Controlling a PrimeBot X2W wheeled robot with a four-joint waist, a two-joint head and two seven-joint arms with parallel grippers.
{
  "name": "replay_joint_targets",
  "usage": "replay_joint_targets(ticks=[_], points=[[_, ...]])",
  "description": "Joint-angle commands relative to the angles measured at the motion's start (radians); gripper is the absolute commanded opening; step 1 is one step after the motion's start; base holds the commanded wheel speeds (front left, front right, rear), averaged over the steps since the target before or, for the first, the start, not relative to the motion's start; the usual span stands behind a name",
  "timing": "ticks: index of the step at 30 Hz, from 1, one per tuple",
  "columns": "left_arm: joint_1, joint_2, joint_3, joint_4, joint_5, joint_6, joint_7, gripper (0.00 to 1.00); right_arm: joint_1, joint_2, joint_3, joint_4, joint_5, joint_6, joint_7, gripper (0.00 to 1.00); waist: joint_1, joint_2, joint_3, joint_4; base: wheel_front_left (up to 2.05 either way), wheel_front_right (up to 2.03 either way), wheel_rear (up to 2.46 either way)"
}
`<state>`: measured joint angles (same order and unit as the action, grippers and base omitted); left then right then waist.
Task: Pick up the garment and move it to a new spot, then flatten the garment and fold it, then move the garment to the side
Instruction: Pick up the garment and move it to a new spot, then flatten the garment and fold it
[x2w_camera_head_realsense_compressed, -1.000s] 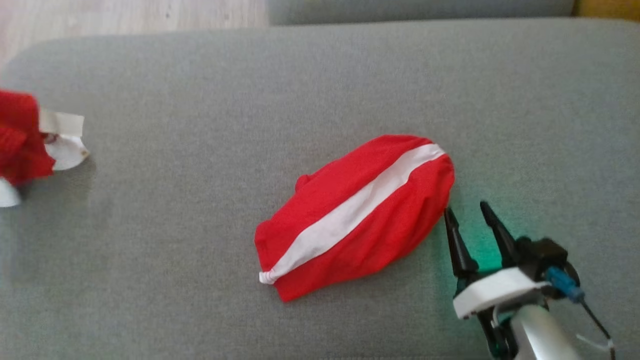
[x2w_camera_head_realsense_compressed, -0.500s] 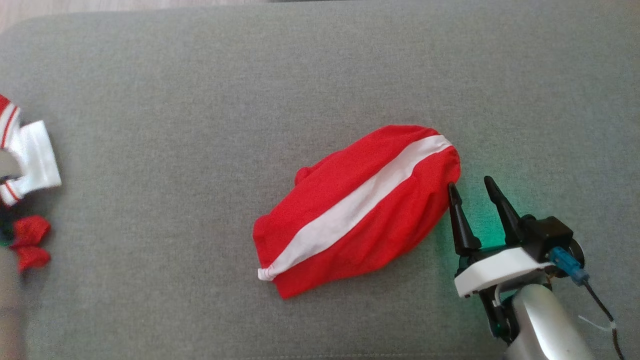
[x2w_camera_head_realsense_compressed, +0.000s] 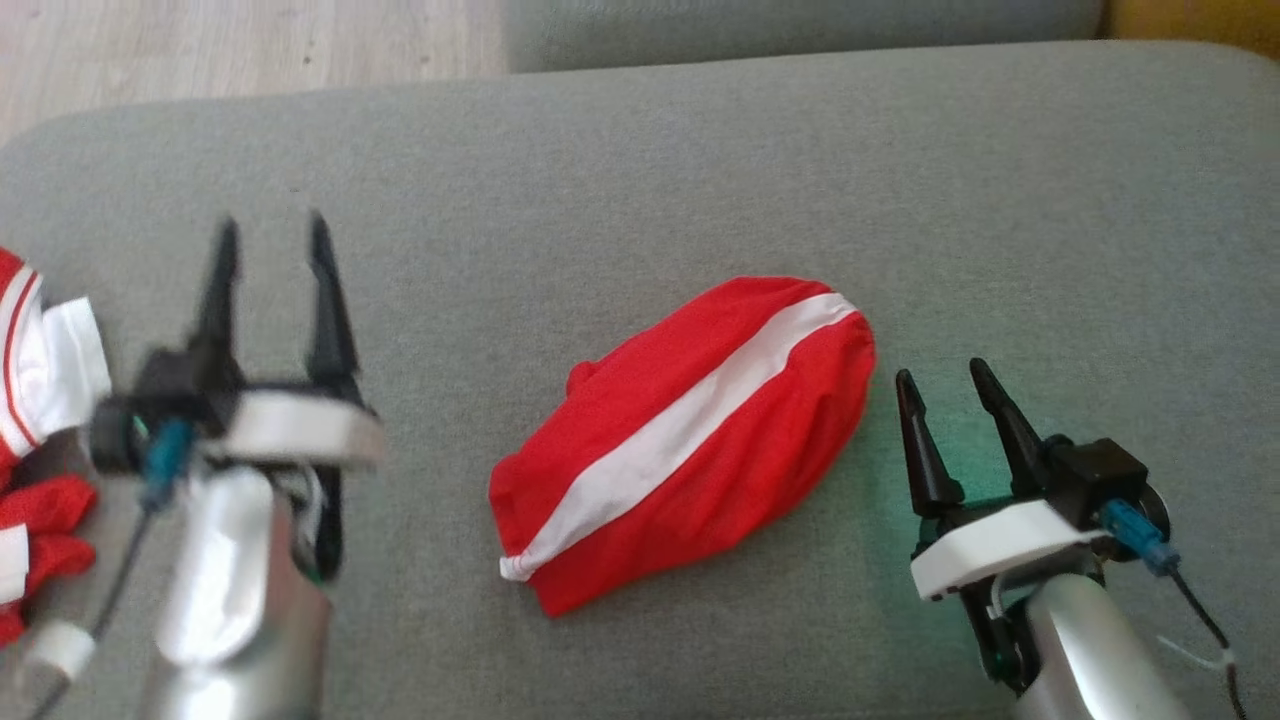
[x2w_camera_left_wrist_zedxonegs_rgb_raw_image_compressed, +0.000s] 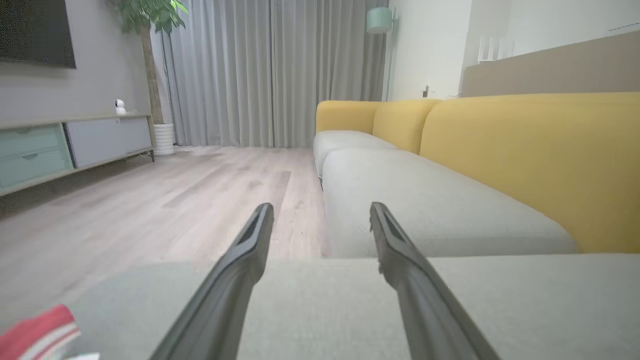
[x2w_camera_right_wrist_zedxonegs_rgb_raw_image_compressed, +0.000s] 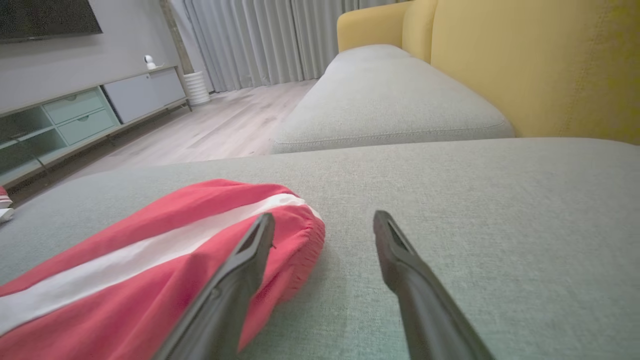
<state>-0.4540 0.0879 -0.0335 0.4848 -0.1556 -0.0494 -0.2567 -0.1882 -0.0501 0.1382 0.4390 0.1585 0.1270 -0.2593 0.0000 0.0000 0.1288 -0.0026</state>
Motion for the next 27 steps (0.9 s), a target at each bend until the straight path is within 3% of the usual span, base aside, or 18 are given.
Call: replay_joint_targets(ticks=[1, 12, 19, 22, 27], points=[[0.007, 0.022, 0.026, -0.038, 0.009, -0.002, -0.005, 1.00, 0.006, 0.000, 0.014, -0.029, -0.003, 0.004, -0.002, 1.00, 0.0000, 0.0000, -0.012, -0.011, 0.00, 0.00, 0.00], [0.308, -0.036, 0.021, -0.154, -0.011, 0.022, -0.005, 1.00, 0.056, 0.000, 0.001, -0.028, 0.007, 0.004, -0.002, 1.00, 0.0000, 0.0000, -0.078, -0.047, 0.00, 0.00, 0.00], [0.373, -0.037, -0.055, -0.181, -0.070, 0.054, -0.005, 1.00, 0.067, 0.000, -0.002, -0.031, 0.003, 0.004, -0.002, 1.00, 0.0000, 0.0000, -0.079, -0.046, 0.00, 0.00, 0.00], [0.375, -0.037, -0.093, -0.193, -0.090, 0.040, -0.005, 1.00, 0.064, 0.000, 0.000, -0.031, 0.002, 0.004, -0.002, 1.00, 0.0000, 0.0000, -0.074, -0.041, 0.00, 0.00, 0.00], [0.393, -0.038, -0.202, -0.148, -0.160, -0.023, -0.005, 1.00, 0.060, 0.000, 0.005, -0.026, -0.001, 0.004, -0.002, 1.00, 0.0000, 0.0000, -0.070, -0.035, 0.00, 0.00, 0.00]])
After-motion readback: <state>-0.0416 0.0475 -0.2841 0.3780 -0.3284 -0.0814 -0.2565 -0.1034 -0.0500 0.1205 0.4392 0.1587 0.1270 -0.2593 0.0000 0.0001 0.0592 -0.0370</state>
